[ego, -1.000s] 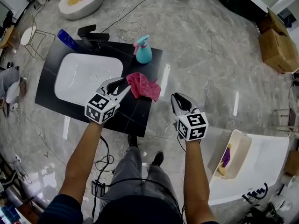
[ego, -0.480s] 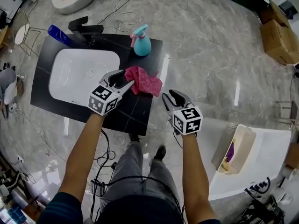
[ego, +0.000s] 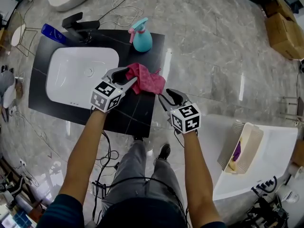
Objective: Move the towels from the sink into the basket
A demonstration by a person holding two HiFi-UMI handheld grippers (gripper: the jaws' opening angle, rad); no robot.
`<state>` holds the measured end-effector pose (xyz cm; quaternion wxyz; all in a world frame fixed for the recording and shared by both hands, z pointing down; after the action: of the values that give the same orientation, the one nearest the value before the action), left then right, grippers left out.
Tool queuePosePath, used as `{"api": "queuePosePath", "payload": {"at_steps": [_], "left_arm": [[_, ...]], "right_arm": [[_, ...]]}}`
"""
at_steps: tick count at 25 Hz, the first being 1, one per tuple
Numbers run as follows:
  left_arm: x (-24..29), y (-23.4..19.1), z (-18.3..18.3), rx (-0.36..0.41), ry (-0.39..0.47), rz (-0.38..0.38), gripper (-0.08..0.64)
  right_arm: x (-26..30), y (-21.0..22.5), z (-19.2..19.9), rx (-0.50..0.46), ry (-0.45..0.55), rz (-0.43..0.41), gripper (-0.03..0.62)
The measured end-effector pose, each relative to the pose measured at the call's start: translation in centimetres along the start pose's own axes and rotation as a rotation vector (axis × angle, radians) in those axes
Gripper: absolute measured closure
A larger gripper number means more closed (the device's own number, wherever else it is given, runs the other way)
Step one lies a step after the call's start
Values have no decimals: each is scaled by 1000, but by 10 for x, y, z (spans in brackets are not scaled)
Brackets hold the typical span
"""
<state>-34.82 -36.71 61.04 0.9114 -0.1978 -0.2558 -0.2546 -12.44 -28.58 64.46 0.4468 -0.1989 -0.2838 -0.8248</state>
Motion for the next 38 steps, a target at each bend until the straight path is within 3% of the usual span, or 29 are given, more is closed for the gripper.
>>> {"api": "queuePosePath", "payload": {"at_steps": [11,14,15,20,23,25,30,35,38], "left_arm": [[11,-7,8,7,-18,21,479],[10,-8,8,21,-23,5,534],[11,-8,8,26,-25,3,545],[12,-7,8,43,-36,1,554],[12,-7,8,29,-24,4,551],[11,-5,8,15,-11,9,501],[14,1,8,30,-12,19,423],[21,6,9,106,-97,29,407],[24,9,11,168,-151,7,450]], "right_arm": [[22,-3,3,-53,-25,-21,466],[25,-3,5,-71,-33,-6,572],[26,-4,6,-74,-34,-7,581],[29,-5,7,-74,-28,-13,578],[25,-2,8,-74,-23,-13,515],[21,0,9,-73,-22,-23,465],[17,-2,14,-143,-47,-62,417],[22,-2,18,-171,-61,-49,413],[27,-2,16,-172,-44,-27,451]]}}
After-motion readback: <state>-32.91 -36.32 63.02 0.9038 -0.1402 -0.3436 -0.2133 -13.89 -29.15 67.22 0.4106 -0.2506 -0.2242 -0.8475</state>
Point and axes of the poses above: the fingertips, and each gripper's own axes: x forward along the fingers, y to its right, z out of its underside, the point moved 8 cm from there along -x, backward along the fingers, and after that the axes turned 8 degrees about z, right-handed, at the moved point
